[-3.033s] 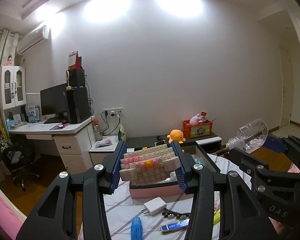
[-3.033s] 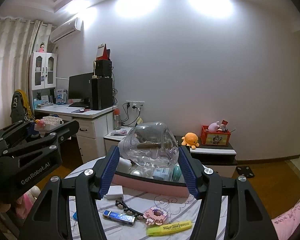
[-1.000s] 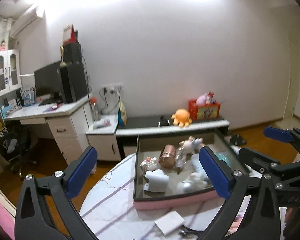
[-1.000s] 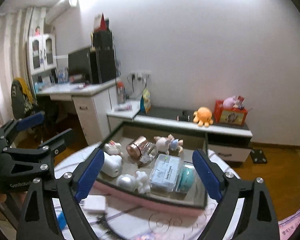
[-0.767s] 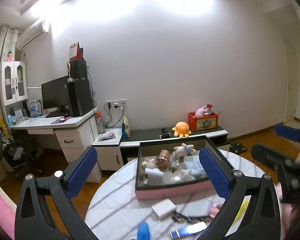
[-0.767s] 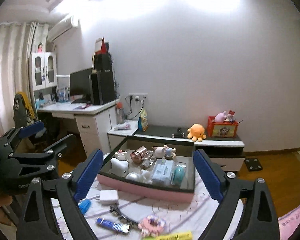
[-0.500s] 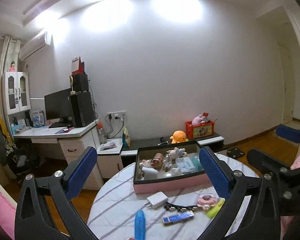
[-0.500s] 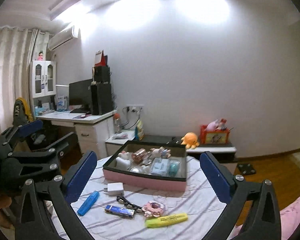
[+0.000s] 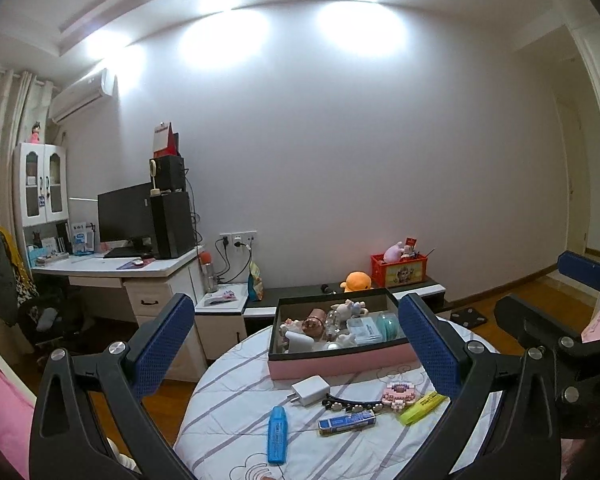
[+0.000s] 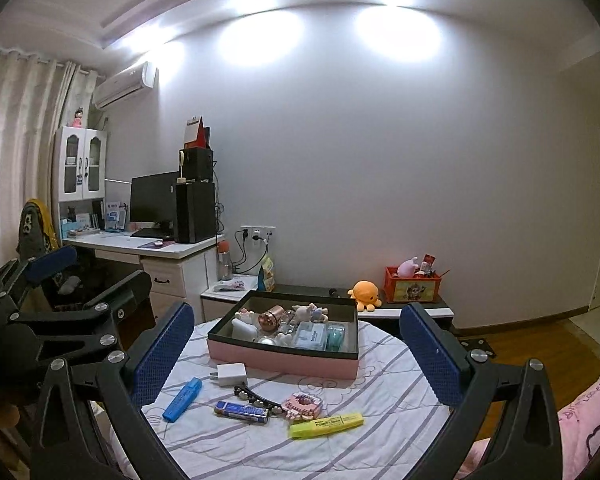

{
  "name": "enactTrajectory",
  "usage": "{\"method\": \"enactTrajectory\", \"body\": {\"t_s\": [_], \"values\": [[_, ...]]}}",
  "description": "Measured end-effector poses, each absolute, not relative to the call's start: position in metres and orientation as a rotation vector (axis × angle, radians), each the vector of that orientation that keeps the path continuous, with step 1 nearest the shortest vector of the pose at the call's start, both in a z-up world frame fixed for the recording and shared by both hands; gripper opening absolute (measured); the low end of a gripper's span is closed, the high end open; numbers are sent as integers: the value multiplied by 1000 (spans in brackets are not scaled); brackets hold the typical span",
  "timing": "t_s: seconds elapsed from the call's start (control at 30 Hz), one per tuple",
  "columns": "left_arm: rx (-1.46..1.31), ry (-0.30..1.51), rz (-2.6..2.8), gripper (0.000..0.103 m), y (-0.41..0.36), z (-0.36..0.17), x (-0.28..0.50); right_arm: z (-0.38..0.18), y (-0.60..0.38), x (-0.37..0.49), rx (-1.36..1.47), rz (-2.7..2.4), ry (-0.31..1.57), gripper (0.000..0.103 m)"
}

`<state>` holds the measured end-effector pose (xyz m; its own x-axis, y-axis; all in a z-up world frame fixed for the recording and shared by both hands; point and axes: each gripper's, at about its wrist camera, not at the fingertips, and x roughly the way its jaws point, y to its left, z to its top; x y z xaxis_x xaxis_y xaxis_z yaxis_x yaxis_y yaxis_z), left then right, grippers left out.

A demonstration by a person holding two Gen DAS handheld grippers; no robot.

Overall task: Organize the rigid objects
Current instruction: 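Withdraw both grippers from the box back over the bed, then grasp the white charger with the left gripper while the right gripper grasps the pink brick donut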

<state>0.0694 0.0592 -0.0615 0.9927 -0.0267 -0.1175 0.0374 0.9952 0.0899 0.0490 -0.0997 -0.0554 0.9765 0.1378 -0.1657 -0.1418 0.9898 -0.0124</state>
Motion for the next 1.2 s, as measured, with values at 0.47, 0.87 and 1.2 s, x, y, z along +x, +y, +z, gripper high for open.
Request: {"method": "enactTrajectory", "body": {"t_s": [0.47,0.87,1.2], "values": [[108,145,-46,103,51,-68,71,-63,-103,42,-21,117,180,103],[16,324,-65,103,89,-110,112,-102,-110,75,-24,94,317,103],[-11,545,-34,103,117,-179,156,-184,-122,130,-13,79,583,103]]}}
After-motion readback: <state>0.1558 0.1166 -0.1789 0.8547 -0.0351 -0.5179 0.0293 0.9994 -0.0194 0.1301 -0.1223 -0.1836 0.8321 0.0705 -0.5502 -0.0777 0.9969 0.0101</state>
